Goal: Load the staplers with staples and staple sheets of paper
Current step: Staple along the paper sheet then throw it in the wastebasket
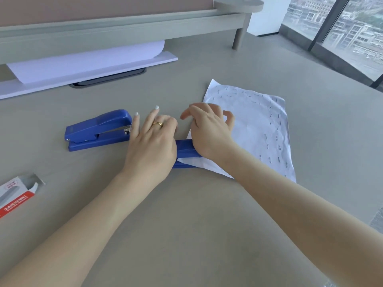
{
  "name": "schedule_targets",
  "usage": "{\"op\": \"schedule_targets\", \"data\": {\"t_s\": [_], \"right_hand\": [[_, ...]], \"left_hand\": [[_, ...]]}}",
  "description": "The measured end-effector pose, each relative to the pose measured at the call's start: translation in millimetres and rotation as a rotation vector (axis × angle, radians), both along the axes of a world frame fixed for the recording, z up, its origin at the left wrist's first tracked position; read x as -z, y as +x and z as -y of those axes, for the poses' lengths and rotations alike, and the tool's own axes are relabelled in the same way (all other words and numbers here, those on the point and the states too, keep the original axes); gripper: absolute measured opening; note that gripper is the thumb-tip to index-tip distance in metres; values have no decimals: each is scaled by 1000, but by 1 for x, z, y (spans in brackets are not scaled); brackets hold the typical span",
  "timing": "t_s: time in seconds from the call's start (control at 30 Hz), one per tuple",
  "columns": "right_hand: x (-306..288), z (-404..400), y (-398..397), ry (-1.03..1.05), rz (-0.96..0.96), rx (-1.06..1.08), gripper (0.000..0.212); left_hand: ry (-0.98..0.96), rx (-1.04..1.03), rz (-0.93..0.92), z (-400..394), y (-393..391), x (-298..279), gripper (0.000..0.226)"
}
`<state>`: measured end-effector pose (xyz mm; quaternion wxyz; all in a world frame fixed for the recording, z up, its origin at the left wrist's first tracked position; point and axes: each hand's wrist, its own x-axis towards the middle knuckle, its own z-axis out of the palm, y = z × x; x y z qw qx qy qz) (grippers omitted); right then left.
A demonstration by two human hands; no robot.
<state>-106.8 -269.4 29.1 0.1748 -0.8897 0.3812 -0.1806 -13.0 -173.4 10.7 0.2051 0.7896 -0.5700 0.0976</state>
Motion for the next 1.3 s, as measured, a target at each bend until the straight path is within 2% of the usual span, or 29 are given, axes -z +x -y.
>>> {"op": "schedule_targets", "data": {"t_s": [0.13,0.37,0.6,0.8,0.93,1.03,1.2,1.3], "right_hand": [[3,0,-1,82,58,-3,50],[9,1,0,128,94,-13,60],[13,2,-2,132,108,-15,63],[12,0,1,99,62,23,60],[2,-1,5,115,14,65,48],[-6,-2,1,151,86,126,38],[-8,-15,-33,120,322,205,32],[6,-33,-58,41,311,132,36]], "left_hand": [[-26,55,-64,0,2,-3,49],[50,83,-140,0,3,-12,29],[59,110,-114,3,5,-6,28],[-26,68,-91,5,3,3,32],[-123,32,-46,4,0,6,26],[-208,-10,-71,3,-4,6,24],[-342,17,-177,-6,-3,5,28],[-373,25,-168,-8,-4,3,28]]}}
